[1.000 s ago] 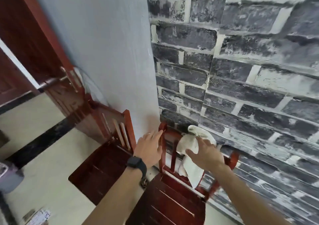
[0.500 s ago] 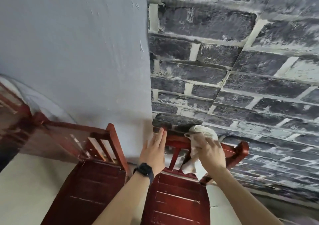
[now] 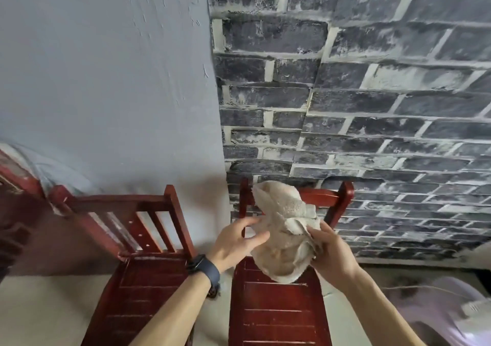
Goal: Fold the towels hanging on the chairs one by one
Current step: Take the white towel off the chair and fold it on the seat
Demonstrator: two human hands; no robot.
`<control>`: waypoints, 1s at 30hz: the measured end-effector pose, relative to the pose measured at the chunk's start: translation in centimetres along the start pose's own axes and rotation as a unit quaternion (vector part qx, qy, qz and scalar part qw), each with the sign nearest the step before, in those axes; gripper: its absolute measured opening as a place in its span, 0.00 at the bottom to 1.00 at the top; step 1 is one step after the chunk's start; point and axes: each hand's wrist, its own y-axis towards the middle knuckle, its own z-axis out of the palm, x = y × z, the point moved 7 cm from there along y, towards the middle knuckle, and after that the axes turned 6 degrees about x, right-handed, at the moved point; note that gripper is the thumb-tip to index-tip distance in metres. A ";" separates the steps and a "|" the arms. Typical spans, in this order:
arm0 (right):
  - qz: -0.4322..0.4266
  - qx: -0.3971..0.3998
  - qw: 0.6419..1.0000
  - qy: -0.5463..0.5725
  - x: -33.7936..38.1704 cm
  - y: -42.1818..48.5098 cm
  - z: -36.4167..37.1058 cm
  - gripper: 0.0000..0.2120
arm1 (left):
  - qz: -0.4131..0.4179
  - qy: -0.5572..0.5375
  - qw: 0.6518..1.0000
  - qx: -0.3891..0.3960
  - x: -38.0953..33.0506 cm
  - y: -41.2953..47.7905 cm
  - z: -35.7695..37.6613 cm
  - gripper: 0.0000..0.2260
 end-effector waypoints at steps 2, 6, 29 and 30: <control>0.003 0.060 0.998 0.029 -1.7 -2.5 2.2 0.15 | 0.003 0.007 0.999 0.035 -0.2 -2.7 1.7 0.28; -0.004 0.142 0.990 0.016 -4.6 -5.0 4.3 0.21 | 0.033 0.037 0.999 -0.023 -0.3 -7.3 3.3 0.16; -0.055 -0.064 0.996 -0.027 -7.7 -11.9 9.1 0.10 | -0.217 -0.271 0.938 0.024 12.4 -21.7 -7.2 0.14; -0.072 -0.015 0.997 -0.022 -7.4 -12.0 10.4 0.08 | -0.222 -0.255 0.941 0.032 12.7 -22.2 -7.5 0.11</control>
